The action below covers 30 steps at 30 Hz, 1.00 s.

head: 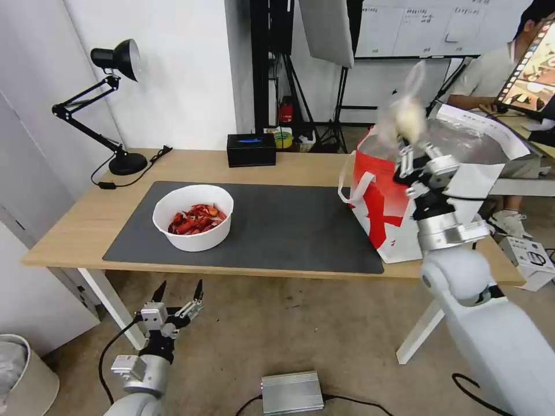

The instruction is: Pick up the trash from the table and place it into the takeout bag.

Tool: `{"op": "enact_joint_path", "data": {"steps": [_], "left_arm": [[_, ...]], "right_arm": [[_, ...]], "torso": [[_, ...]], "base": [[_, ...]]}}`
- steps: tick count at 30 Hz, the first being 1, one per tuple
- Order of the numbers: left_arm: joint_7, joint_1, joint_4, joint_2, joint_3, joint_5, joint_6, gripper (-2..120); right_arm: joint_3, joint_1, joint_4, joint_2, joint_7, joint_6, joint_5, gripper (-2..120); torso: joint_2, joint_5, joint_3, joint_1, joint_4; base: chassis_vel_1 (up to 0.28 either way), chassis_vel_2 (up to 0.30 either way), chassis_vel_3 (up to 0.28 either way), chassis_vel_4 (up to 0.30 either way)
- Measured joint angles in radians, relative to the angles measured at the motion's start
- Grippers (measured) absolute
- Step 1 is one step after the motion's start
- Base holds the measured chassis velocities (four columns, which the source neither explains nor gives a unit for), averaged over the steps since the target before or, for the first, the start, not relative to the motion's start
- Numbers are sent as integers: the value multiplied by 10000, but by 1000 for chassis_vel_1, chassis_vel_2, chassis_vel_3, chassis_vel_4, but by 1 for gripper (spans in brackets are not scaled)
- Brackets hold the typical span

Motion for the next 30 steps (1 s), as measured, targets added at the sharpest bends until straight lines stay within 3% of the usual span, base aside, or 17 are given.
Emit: {"op": "enact_joint_path", "data": {"steps": [8,11,12,18,25,30], "left_arm": [[6,71,-12,81,-96,-82,-67,100],[10,53,-24,107,-104,-120,-70,100],[10,53,-24,107,-104,-120,-70,100],[17,58,-112,97,-110,-148,-70,100],[29,124,-156,153,-186,-219,-70,100],[44,134,-207,201,-217,-276,-70,100]], "right_arm": [[646,320,288,-867,1418,-2204,1718,6],[800,628,401,-1404,2057,-3675,2732,6],[800,628,401,-1404,2057,-3675,2732,6],[644,1409,311,-2244,2891,-5880,4689,6],[238,2425,-161,-2475,3655,-7435,6308,6],[-8,2928,-432,-2499,3979,-7952,7105,6]], "torso": [[0,1,-1,-1,-2],[0,1,-1,0,-1],[0,1,-1,0,-1],[-1,1,0,0,-1],[-1,1,0,0,0],[-1,0,0,0,0]], "base": [[0,0,0,0],[0,0,0,0],[0,0,0,0],[0,0,0,0],[0,0,0,0],[0,0,0,0]]}}
